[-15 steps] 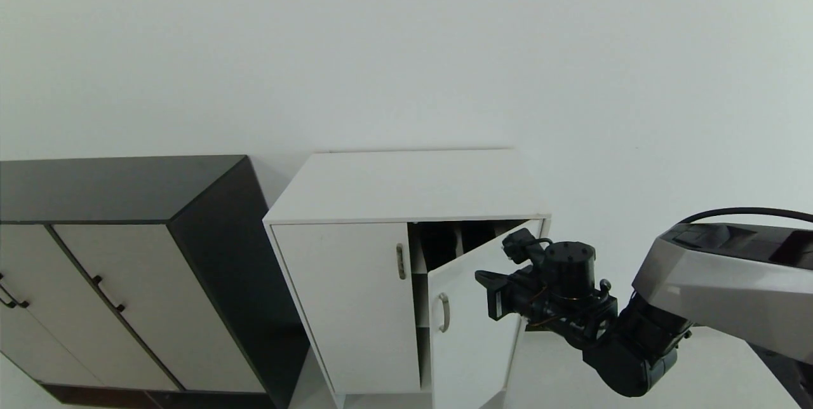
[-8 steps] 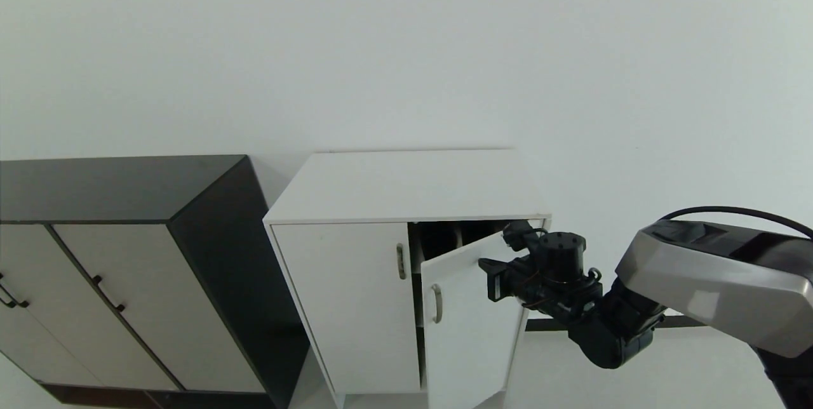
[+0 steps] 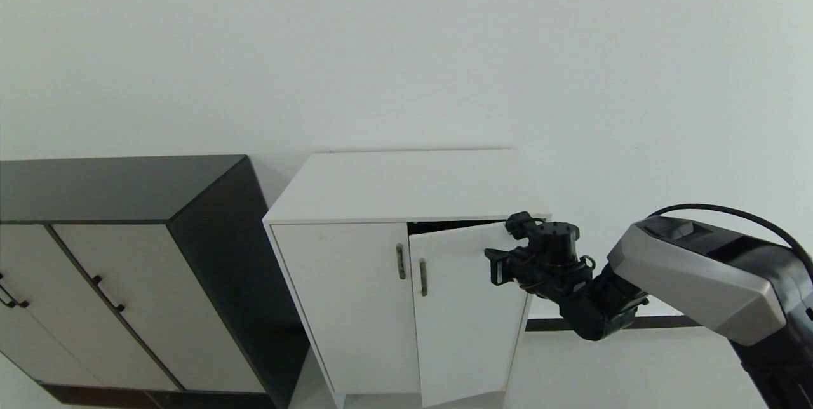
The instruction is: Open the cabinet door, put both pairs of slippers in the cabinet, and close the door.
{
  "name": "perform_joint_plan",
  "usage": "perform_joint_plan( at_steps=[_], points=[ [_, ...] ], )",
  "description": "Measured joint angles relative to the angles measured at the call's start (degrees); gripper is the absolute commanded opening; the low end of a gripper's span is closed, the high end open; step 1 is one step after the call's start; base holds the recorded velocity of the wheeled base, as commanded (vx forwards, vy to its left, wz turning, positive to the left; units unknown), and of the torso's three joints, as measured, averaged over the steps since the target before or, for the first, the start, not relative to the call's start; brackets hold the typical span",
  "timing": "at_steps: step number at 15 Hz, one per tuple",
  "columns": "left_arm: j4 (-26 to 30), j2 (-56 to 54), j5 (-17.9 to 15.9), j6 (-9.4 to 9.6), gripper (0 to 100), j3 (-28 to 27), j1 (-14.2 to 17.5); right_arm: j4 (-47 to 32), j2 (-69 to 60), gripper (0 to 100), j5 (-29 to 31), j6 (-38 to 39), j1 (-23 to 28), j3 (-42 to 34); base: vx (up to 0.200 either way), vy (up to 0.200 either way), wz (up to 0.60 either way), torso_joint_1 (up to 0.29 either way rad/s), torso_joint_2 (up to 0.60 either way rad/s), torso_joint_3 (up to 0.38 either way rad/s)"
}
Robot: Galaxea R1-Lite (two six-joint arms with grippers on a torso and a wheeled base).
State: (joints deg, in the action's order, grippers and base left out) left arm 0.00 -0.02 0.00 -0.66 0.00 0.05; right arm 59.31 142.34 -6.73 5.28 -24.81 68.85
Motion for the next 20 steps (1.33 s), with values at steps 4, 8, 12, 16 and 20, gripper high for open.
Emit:
perform_joint_plan(
  at_steps=[4,8,12,16,20],
  points=[
    [0.0,0.0,0.0,0.0,0,0.0,-0.02,-1.91,1.73,0,0.06,0.18,0.72,3.96,0.0,0.0,0.0,0.0,0.0,0.0],
    [0.0,0.0,0.0,0.06,0,0.0,-0.02,-1.97,2.69,0,0.09,0.2,0.91,5.27,0.0,0.0,0.0,0.0,0.0,0.0],
    [0.0,0.0,0.0,0.06,0,0.0,-0.02,-1.45,2.97,0,0.09,0.18,0.91,4.96,0.0,0.0,0.0,0.0,0.0,0.0],
    [0.0,0.0,0.0,0.06,0,0.0,-0.02,5.18,-0.06,0,0.3,0.11,-0.38,-3.32,0.0,0.0,0.0,0.0,0.0,0.0],
    [0.0,0.0,0.0,0.06,0,0.0,-0.02,13.47,-8.74,0,0.52,0.02,-1.48,-20.07,0.0,0.0,0.0,0.0,0.0,0.0]
  ],
)
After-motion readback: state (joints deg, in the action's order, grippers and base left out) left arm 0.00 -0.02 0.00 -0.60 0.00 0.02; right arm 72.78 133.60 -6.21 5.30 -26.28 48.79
